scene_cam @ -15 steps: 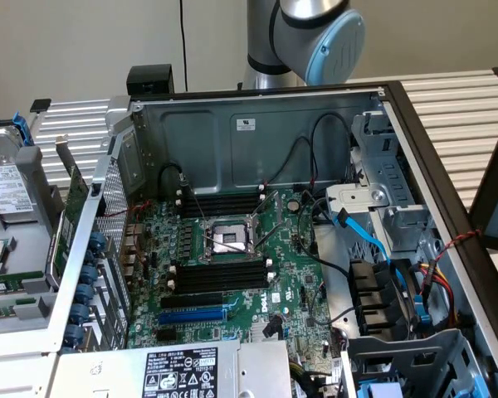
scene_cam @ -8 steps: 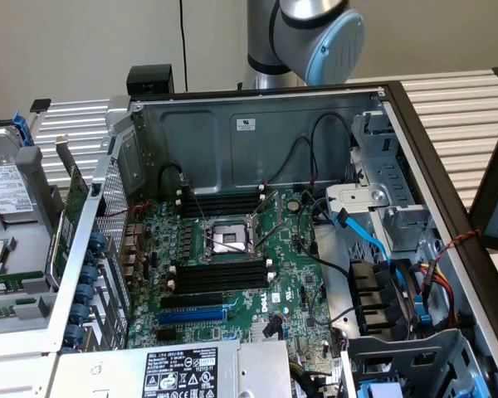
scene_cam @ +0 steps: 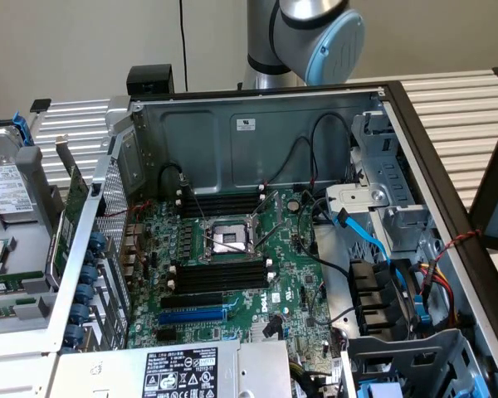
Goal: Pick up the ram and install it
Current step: 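Pick up the ram and move it above insertion slot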
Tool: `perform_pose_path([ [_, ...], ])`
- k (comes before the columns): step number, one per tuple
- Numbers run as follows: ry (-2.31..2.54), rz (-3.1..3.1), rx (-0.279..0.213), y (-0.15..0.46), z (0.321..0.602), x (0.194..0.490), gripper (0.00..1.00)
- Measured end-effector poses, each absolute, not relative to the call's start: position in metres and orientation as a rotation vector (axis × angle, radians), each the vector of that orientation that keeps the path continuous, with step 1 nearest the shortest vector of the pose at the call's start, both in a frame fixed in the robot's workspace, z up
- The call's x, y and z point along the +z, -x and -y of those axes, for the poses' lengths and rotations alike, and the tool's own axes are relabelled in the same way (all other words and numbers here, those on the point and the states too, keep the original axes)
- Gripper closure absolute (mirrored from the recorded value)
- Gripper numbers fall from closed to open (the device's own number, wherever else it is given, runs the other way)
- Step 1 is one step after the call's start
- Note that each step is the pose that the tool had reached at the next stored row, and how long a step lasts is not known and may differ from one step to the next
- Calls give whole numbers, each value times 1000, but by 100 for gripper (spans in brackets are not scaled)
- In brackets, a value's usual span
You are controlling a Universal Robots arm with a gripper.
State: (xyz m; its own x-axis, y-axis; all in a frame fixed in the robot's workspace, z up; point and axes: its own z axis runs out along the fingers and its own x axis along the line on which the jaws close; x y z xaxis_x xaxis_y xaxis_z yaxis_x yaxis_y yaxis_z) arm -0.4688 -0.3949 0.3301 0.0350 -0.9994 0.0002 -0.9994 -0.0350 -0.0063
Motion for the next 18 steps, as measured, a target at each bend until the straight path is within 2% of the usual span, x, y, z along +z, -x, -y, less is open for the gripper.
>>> perform_pose_path([
  [7,2259,-2170,-31,469,400,326,58],
  [18,2227,-2202,-33,469,403,306,58],
])
